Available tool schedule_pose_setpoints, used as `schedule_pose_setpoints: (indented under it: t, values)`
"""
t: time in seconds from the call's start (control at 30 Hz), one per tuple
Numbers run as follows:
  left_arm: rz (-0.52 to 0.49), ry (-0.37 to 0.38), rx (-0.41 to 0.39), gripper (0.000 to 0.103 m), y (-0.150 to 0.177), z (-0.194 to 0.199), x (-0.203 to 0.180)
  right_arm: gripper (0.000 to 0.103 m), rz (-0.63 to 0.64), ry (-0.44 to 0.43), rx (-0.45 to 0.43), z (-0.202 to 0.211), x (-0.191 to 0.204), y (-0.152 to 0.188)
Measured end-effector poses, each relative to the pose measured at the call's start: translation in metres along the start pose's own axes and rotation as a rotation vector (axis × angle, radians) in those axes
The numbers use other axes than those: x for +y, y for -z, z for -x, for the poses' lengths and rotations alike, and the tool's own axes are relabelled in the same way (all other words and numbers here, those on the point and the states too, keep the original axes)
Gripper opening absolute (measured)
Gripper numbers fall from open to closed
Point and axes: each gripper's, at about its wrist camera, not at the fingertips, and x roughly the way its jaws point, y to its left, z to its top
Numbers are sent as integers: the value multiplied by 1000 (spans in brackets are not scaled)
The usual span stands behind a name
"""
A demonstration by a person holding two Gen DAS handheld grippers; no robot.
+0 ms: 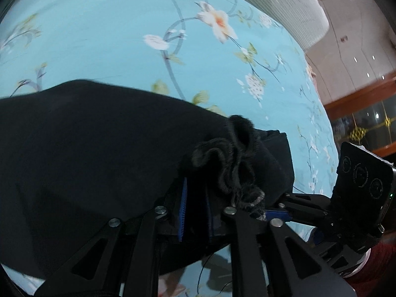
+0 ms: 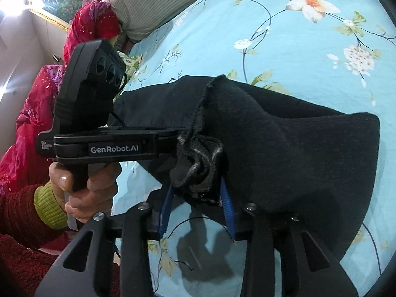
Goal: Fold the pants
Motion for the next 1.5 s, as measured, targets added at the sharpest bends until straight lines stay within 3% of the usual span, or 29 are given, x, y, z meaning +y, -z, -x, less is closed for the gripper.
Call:
schedule_pose_setpoints:
  t: [0.07,0.2,0.37,0.5,0.73,0.97,1.2,1.5]
  values:
    - [42,-8,-23,19,5,11,9,40,9,-8,7,1,4,-2]
    - [118,-33,-76,36,18,34,25,40,37,-39,-7,3,17,-8]
    - [226,-54,-121,41,38,56,48,47,82,-56,-7,-2,38,-24]
    - [323,-73,-157,43,57,74,72,56,96,-61,20,-17,49,-41]
    - [465,-102,-237,43,85,109,110,56,157,-74,69,-45,63,-66]
    - [610,-131,-308,54,107,138,150,56,229,-78,121,-79,86,-93]
    - [753,-158,-353,56,127,158,196,56,300,-81,154,-114,109,-127]
    - [822,-168,-379,61,124,166,222,56,395,-86,222,-155,133,-163]
